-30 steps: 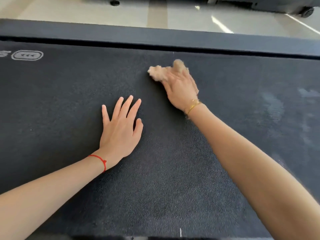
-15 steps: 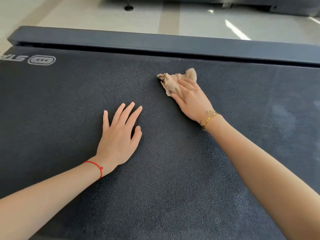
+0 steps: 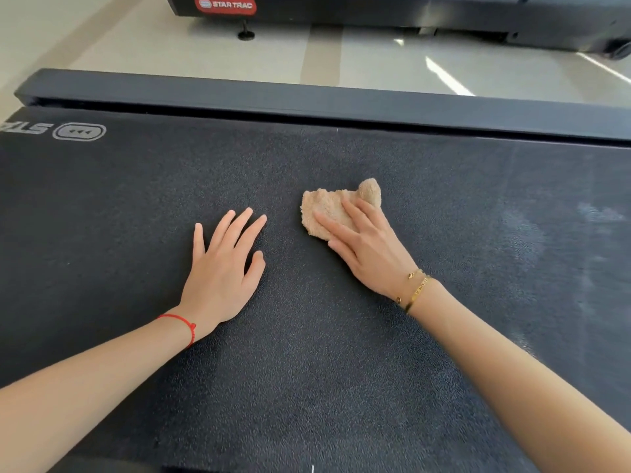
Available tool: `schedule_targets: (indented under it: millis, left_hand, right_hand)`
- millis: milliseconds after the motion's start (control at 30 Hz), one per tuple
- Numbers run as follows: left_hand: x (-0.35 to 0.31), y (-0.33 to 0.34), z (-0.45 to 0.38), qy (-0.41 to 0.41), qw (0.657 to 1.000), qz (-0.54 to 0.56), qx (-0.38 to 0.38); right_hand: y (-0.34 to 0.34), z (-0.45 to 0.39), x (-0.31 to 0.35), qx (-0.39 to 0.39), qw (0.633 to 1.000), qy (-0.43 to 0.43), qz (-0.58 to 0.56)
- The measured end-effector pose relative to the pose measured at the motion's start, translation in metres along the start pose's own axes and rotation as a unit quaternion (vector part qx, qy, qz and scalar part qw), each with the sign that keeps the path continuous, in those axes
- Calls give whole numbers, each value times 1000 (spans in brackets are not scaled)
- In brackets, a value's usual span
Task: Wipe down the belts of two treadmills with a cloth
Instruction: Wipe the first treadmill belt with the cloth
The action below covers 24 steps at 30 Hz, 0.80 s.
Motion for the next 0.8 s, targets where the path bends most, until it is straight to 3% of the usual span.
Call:
schedule_targets:
  millis: [200,400,467,600,800]
  left_hand:
    - [1,2,0,-1,1000,-9,7]
    - [2,2,-2,-5,1000,-6,9]
    - [3,2,-2,-6,1000,-4,9]
    - [3,3,-2,-3,1000,-5,14]
    - [3,3,-2,-3,1000,-4,11]
  right_hand:
    - [4,-33,-18,-28,999,32,-24]
    - [14,-129,-80,21,986,163,-27]
    - [13,-142,-69,22,987,151,-51]
    - [8,-140,-63,3,996,45,-80]
    - [10,-144,-109,-5,988,139,-63]
Point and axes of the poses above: each hand's wrist, its own z-axis away from the middle knuckle, its own y-axis out of the palm, x = y × z, the point moved 10 cm from there along -z, towards the middle knuckle, and after that the axes turned 13 degrees about y, right-handed, at the moved point
